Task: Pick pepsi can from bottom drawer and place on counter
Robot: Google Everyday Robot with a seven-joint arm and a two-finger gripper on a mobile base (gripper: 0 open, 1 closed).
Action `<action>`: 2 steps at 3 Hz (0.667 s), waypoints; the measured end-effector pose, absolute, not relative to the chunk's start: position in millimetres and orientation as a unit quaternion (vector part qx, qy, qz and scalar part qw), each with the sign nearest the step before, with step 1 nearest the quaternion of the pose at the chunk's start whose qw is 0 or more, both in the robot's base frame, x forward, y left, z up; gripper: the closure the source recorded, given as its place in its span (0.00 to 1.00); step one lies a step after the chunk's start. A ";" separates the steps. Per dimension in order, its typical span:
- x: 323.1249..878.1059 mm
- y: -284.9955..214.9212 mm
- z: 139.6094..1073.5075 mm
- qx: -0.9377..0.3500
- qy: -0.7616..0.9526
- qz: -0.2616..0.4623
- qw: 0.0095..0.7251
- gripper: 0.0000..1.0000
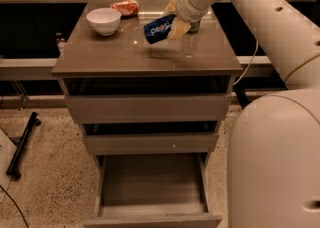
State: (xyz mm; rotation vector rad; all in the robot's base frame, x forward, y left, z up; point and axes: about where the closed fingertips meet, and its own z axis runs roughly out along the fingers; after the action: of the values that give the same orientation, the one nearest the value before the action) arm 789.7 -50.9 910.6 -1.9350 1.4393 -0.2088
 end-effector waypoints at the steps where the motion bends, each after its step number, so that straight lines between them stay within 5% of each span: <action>1: 805.3 -53.4 892.9 -0.731 0.579 -0.061 0.356 0.40; 2: 808.3 -51.6 888.2 -0.730 0.581 -0.056 0.356 0.17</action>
Offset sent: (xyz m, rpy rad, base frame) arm 0.0164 -0.0026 -0.0186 0.0452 0.0415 -0.0394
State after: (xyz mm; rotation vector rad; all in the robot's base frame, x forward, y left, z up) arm 808.3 -51.6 888.2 -1.8849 1.5008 -0.1458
